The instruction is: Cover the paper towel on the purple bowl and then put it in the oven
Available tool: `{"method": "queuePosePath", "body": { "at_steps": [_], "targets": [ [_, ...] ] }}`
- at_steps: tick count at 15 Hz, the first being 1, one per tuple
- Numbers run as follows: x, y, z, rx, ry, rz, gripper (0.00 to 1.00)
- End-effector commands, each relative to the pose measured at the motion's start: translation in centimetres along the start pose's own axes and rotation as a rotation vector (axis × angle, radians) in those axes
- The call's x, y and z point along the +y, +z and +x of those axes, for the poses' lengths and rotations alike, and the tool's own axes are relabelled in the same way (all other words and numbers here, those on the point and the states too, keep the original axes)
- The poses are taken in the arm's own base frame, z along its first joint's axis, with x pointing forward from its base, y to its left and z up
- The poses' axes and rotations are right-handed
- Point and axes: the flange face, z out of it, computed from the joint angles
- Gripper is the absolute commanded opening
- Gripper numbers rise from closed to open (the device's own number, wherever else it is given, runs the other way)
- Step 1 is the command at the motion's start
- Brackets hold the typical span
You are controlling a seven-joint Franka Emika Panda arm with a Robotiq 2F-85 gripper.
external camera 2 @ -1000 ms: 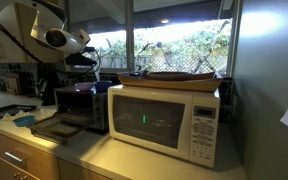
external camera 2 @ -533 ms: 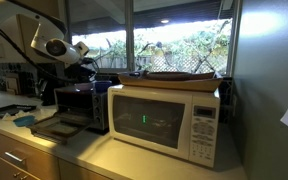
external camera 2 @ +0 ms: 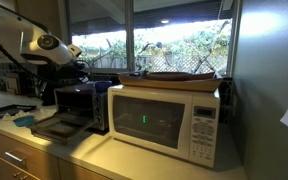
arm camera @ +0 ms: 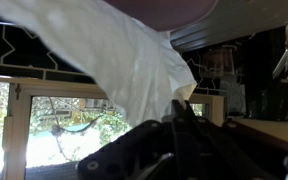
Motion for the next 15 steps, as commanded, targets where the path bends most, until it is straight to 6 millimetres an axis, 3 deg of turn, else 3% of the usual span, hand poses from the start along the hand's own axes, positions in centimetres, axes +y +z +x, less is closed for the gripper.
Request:
{"method": "queuePosePath", "body": {
  "at_steps": [1,7,12,13,15],
  "targets": [
    [0.1,-2.6,-1.2,-0.070,-0.034,-0.024,0.00],
    [0.2,-4.0,-2.0,-0.201,-0.063,0.003,0.00],
    [-1.0,-4.8,-1.1,-0.312,-0.072,0.073,0.01],
    [-1.2,-5.0,-0.8,-0.320,-0.078,0.069,0.26],
    [-1.0,-5.6,-0.3,-0.326,-0.060,0.053,0.31]
  ]
}}
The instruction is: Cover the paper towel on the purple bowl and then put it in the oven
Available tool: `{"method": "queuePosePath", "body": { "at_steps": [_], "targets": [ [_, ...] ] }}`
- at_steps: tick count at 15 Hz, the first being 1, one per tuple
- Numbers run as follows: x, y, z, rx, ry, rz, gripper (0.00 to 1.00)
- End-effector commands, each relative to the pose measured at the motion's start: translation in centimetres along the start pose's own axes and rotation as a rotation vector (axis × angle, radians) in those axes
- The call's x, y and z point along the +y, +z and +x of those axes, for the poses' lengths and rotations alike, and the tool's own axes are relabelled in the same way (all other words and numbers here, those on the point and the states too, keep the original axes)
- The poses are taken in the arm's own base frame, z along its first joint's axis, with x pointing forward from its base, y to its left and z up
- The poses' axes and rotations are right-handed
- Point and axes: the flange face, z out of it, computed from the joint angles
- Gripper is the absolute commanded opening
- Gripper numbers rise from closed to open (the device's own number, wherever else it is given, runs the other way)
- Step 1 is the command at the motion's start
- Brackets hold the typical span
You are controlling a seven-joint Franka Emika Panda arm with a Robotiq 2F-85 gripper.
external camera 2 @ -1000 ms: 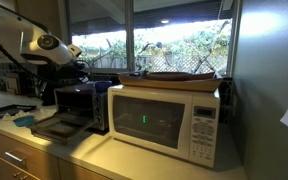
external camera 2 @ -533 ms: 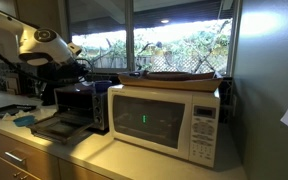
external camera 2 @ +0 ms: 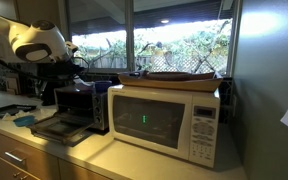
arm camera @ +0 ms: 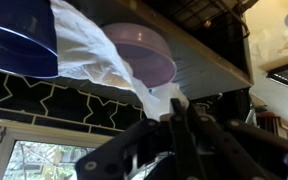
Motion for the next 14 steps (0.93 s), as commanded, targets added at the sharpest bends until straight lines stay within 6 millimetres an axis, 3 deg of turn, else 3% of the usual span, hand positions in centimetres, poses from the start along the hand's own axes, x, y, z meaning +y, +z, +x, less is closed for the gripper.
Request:
{"method": "queuePosePath", "body": {
  "at_steps": [1,4,9,14],
  "targets": [
    [-0.3,-1.7,-0.2,-0.037,0.027,-0.013,0.40],
    [0.0,-2.4,-0.5,-0.109,0.071,-0.022,0.62],
    [-0.6,-1.6,-2.2,-0.315,0.193,0.026,0.98],
    [-1.9,-1.0,-3.2,-0.480,0.327,0.091,1.00]
  ]
}}
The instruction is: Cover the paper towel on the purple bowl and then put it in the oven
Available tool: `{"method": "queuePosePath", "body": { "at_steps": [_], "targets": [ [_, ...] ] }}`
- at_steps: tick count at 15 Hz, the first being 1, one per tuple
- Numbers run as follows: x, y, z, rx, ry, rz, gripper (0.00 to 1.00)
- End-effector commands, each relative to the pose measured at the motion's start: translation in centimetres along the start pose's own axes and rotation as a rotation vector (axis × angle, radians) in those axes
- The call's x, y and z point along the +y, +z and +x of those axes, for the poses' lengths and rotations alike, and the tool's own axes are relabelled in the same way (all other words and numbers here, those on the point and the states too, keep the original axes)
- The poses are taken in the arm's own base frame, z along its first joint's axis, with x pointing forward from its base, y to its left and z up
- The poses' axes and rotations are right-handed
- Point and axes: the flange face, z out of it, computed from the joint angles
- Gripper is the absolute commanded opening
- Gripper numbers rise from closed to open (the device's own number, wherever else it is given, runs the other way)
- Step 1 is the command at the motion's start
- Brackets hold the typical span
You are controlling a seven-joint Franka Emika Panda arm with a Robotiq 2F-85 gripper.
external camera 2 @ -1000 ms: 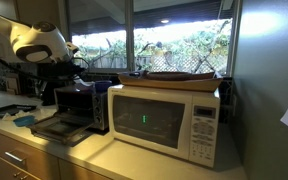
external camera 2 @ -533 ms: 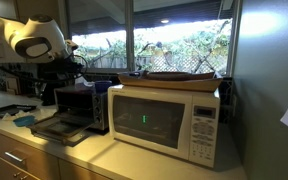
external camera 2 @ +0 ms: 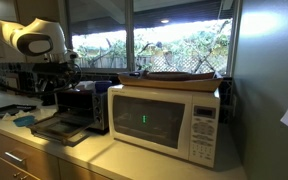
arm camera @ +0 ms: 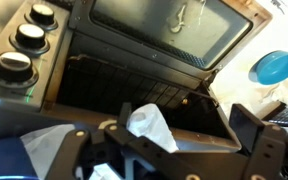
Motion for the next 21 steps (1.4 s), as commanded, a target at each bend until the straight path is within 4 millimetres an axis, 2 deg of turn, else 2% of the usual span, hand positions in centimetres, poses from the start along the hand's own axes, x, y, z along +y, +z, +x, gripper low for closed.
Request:
{"method": "queuePosePath", "body": {
  "at_steps": [1,6,11,16,21],
  "targets": [
    [-0.7,0.3,-0.4,-0.076,0.100,0.022,1.00],
    [-0.5,0.7,1.4,0.133,0.271,-0.066,1.00],
    [0.2,2.4,2.3,0.338,0.421,-0.206,1.00],
    [0.7,4.1,1.8,0.316,0.564,-0.314,1.00],
    [0.2,4.2,2.4,0.353,0.711,-0.342,1.00]
  ]
}}
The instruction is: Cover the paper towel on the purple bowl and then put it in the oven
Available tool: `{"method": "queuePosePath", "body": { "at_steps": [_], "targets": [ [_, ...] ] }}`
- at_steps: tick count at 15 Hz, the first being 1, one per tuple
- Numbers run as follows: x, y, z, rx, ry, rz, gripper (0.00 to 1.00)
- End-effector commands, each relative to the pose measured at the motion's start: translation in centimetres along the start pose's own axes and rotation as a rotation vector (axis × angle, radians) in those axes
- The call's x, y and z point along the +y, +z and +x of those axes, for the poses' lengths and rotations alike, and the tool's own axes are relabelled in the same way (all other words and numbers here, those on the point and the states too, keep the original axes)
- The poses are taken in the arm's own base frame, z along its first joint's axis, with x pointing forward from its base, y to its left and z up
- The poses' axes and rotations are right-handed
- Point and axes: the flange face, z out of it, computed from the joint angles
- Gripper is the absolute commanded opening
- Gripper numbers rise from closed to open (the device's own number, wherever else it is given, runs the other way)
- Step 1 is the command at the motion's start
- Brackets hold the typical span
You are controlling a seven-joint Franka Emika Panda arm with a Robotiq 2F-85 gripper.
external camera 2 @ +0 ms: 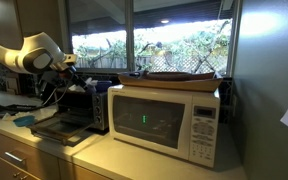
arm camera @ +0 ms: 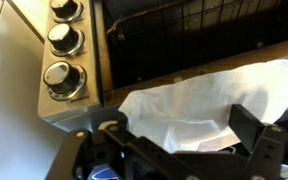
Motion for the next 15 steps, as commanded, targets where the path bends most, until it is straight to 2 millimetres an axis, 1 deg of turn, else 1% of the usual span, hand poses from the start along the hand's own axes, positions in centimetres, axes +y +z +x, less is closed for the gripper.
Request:
{"method": "queuePosePath", "body": {
  "at_steps": [1,6,7,10,15],
  "targets": [
    [-0.8,-0.3,0.0,0.008,0.118,-0.022,1.00],
    [-1.6,-1.4,0.7,0.011,0.238,-0.046,1.00],
    [-1.5,-0.8,0.6,0.024,0.199,-0.010,1.00],
    [-1.6,-1.2,0.9,0.019,0.226,-0.017,1.00],
    [-1.6,-1.0,1.0,-0.045,0.276,-0.044,1.00]
  ]
}}
